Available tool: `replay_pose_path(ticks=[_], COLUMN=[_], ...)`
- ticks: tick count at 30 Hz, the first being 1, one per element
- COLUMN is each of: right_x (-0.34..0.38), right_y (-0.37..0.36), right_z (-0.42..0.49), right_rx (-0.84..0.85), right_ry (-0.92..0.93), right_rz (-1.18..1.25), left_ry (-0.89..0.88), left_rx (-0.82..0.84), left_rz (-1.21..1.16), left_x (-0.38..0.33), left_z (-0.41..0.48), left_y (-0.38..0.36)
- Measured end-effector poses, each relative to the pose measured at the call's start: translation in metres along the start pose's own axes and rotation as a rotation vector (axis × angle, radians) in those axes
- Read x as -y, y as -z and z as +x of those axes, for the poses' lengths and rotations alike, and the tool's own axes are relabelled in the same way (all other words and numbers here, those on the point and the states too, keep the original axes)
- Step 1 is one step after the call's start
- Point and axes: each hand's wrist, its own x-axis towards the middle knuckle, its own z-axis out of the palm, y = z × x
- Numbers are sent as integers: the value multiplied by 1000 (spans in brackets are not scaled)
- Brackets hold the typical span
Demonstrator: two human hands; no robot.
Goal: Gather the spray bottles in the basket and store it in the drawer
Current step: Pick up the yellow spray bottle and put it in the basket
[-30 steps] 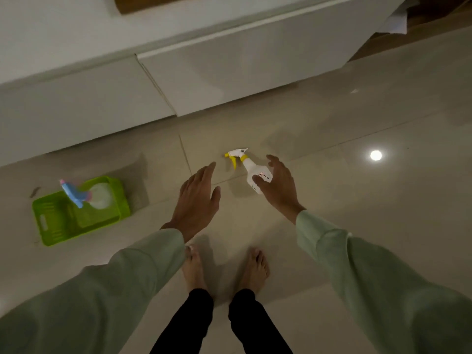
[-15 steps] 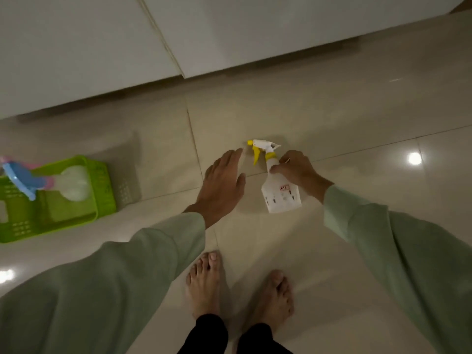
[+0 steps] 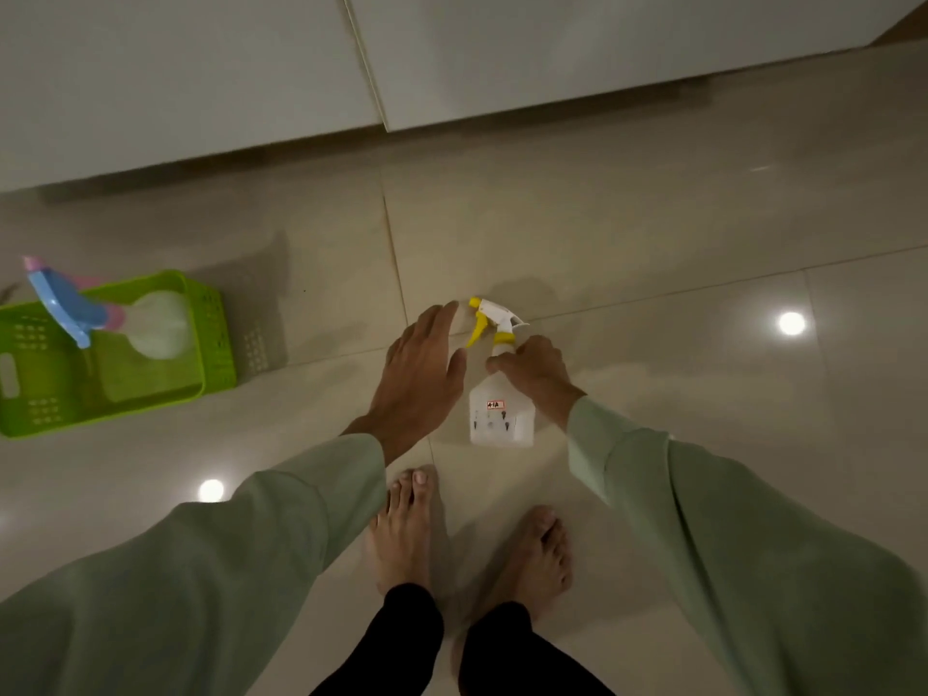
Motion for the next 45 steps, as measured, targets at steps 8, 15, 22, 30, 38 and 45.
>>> replay_pose_path(ticks=[8,15,22,30,38,45], right_x=[-9,39,135,240,323,360], right_y=[2,49,69,-21,-189,-314], right_z=[-30,-105,-230,-323,-352,-318], right_rx=[-72,-140,-34,-65,-75,-109], right_ry=[49,277,461,717,647,546], right_rz=[142,322,488,372,421,340], left_ry=[10,0,18,130,231,249], left_rx=[18,-47,-182,-343,-319,-267], left_rz=[-14,-43,-76,-161,-211,-224], left_x=[6,-19,-25,79,240,356], left_z=[-27,-70,-129,-181,-204,-202], left_y=[6,83,206,309,369,394])
